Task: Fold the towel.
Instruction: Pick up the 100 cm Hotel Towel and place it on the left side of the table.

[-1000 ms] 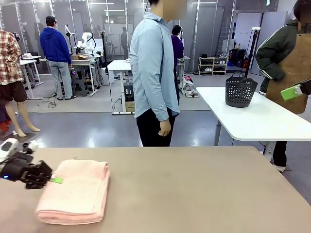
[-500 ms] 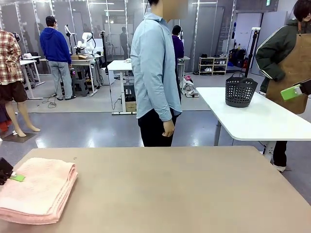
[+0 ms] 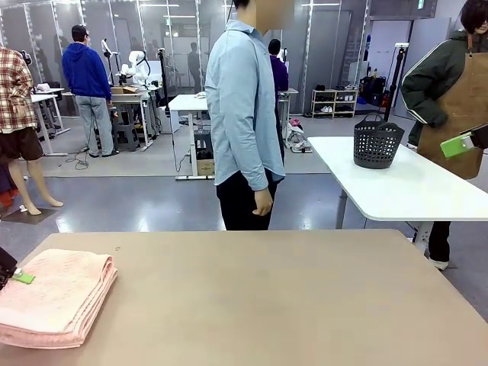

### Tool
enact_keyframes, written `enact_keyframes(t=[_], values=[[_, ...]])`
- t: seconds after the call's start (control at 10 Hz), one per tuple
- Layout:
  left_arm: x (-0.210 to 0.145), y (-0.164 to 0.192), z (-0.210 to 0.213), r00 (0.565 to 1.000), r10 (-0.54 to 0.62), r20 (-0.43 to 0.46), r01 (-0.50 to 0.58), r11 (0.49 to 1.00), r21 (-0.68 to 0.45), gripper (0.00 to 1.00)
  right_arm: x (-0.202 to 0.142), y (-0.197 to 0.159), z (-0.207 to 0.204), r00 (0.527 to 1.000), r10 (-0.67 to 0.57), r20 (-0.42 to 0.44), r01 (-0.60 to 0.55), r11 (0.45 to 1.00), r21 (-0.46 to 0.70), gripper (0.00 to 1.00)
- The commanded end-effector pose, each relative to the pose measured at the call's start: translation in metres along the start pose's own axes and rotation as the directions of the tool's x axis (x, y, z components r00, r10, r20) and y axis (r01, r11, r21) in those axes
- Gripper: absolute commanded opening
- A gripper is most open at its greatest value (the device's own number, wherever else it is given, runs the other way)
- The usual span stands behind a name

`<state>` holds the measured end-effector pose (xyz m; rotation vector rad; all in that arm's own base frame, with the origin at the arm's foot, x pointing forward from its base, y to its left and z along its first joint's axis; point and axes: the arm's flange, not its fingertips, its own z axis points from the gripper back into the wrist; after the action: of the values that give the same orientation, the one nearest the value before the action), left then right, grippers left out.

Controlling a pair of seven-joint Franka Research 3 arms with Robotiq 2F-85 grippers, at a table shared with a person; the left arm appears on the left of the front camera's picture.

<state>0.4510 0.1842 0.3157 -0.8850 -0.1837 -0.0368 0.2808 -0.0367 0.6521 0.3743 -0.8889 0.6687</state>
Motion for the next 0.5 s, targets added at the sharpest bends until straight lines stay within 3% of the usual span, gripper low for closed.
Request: enact_keyframes(t=[0.0,0.2,0.3,0.4], values=[[0.001,-0.008,0.0,0.999,-0.051,-0.002,0.051,0.999,0.009,0.72,0.001,0.001,0.0,1.0,-0.014,-0.005,0.014,1.0,-0.015,1.0],[-0.002,-0.015,0.004,0.998,-0.047,0.028,0.046,0.998,0.035,1.0,0.001,0.001,0.0,1.0,-0.014,-0.005,0.014,1.0,-0.015,1.0],[-0.005,-0.02,0.009,0.998,-0.027,0.063,0.02,0.995,0.101,1.0,0.001,0.001,0.0,1.0,-0.014,-0.005,0.014,1.0,-0.015,1.0],[-0.01,-0.027,0.012,0.998,-0.035,0.057,0.027,0.99,0.141,0.82,0.001,0.001,0.0,1.0,-0.014,-0.005,0.014,1.0,-0.015,1.0]])
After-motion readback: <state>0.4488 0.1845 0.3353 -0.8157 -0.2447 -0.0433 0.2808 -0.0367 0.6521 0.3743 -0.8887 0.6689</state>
